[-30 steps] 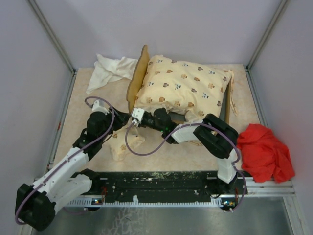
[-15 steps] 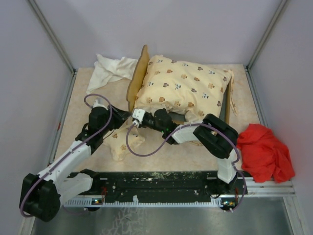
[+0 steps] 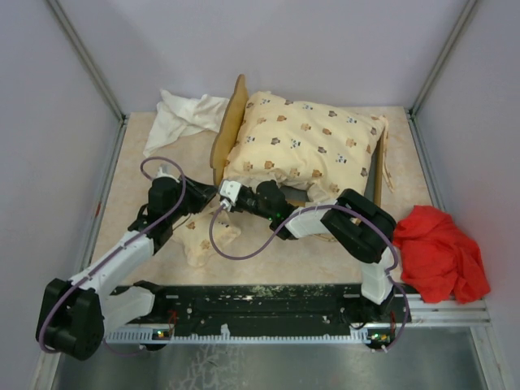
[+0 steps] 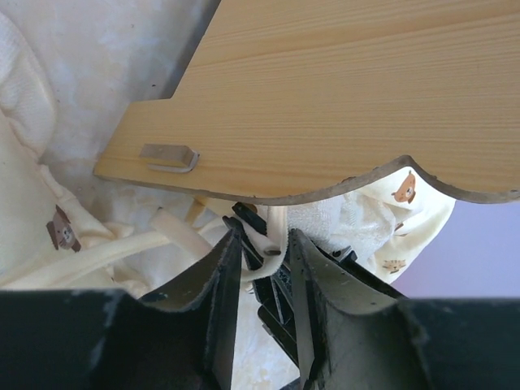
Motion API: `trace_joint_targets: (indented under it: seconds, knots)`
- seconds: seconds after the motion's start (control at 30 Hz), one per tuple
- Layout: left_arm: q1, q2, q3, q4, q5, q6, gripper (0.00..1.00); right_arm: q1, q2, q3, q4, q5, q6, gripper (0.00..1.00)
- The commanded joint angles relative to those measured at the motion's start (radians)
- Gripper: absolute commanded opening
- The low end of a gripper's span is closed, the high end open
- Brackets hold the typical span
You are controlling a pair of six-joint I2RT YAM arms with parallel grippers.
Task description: Set up the pet bed
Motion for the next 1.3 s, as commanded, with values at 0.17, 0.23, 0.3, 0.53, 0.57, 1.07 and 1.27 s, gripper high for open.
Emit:
trace_joint_targets:
  seconds: [0.17,0.23,0.3,0.53,0.57,1.07,1.27]
  knots:
    - [0.011,0.021,0.007,0.054,0.038,0.016,0.01,-0.005,-0.009,0.012,0.057,-0.027,0.006,0.0]
    - [0.013,0.022,0.012,0.054,0.037,0.03,0.0,-0.006,-0.014,0.003,0.068,-0.022,0.007,0.0]
    - [0.013,0.023,0.016,0.054,0.037,0.04,0.0,-0.006,-0.024,-0.016,0.078,-0.008,0.001,0.09]
    - [0.014,0.016,0.051,0.023,0.046,0.064,0.0,-0.001,-0.104,-0.15,0.056,-0.087,-0.131,0.38]
    - [0.014,0.015,0.057,0.017,0.046,0.068,0.0,0.006,-0.111,-0.161,0.045,-0.094,-0.175,0.38]
    - [0.014,0.036,0.08,0.003,0.053,0.08,0.0,0.118,0.016,0.007,-0.125,-0.003,-0.549,0.41]
    - [0.015,0.045,0.089,0.002,0.059,0.083,0.0,0.118,0.059,0.083,-0.208,-0.011,-0.584,0.41]
